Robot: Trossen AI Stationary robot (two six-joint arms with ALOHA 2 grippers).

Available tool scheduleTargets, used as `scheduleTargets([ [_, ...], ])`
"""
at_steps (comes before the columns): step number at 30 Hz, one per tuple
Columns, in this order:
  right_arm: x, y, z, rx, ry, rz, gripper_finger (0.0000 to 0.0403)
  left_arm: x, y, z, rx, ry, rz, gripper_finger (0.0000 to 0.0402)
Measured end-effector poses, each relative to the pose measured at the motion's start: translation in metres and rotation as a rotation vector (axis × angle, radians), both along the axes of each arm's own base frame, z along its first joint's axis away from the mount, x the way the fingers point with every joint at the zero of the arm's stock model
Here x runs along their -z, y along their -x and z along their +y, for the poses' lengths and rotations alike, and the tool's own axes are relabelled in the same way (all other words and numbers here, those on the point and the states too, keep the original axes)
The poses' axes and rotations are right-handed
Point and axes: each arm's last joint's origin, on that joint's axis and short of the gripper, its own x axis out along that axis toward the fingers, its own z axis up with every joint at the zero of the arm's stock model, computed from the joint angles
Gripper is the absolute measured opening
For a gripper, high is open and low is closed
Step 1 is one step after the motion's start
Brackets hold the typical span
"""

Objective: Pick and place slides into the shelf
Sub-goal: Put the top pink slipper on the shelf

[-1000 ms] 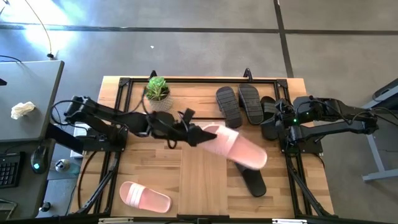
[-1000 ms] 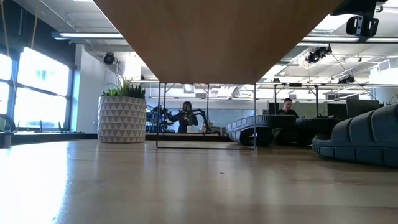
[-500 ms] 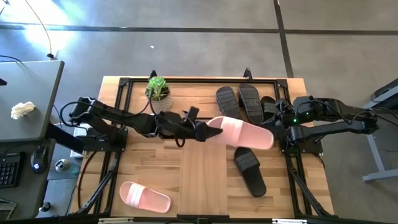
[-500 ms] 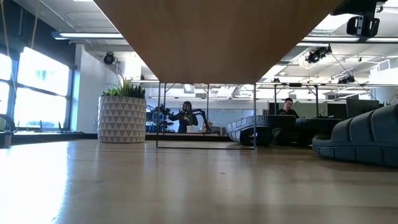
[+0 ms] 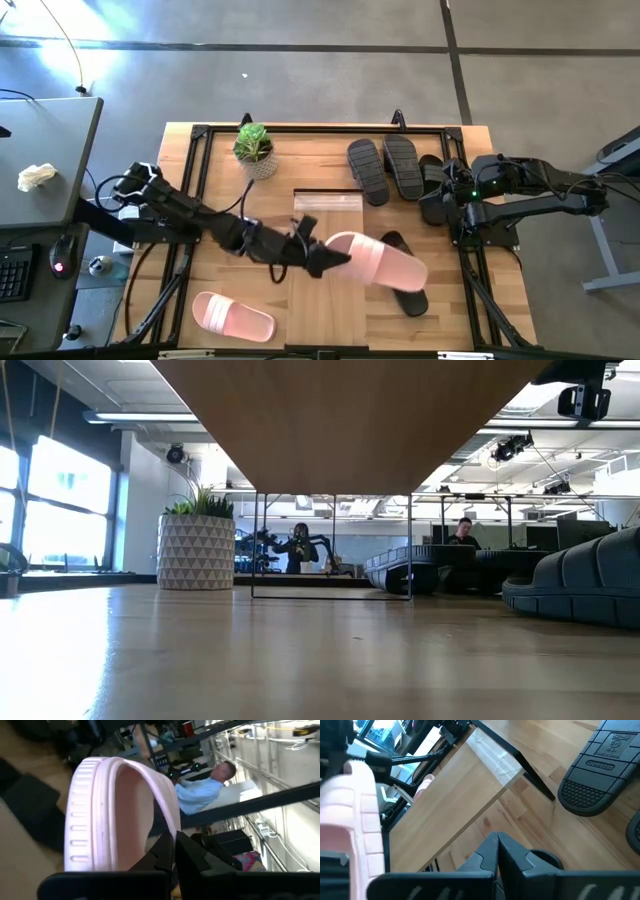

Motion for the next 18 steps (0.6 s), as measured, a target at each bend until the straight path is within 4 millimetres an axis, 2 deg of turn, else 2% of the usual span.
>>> scheduleTargets([
  [5, 0.0, 0.0, 0.0, -0.002, -0.001, 0.0, 0.0, -0.004, 0.013, -0.029, 0.056, 0.016, -0.021, 0.0],
  [8, 0.0, 0.0, 0.0, -0.003, -0.001, 0.0, 0.0, -0.011, 0.015, -0.033, 0.109, -0.01, -0.074, 0.0],
  [12, 0.0, 0.0, 0.0, -0.006, -0.002, 0.0, 0.0, -0.022, -0.001, -0.009, 0.21, -0.02, -0.241, 0.0],
  [18, 0.0, 0.0, 0.0, -0.006, -0.004, 0.003, 0.0, 0.0, -0.029, 0.041, 0.264, -0.046, -0.174, 0.0],
])
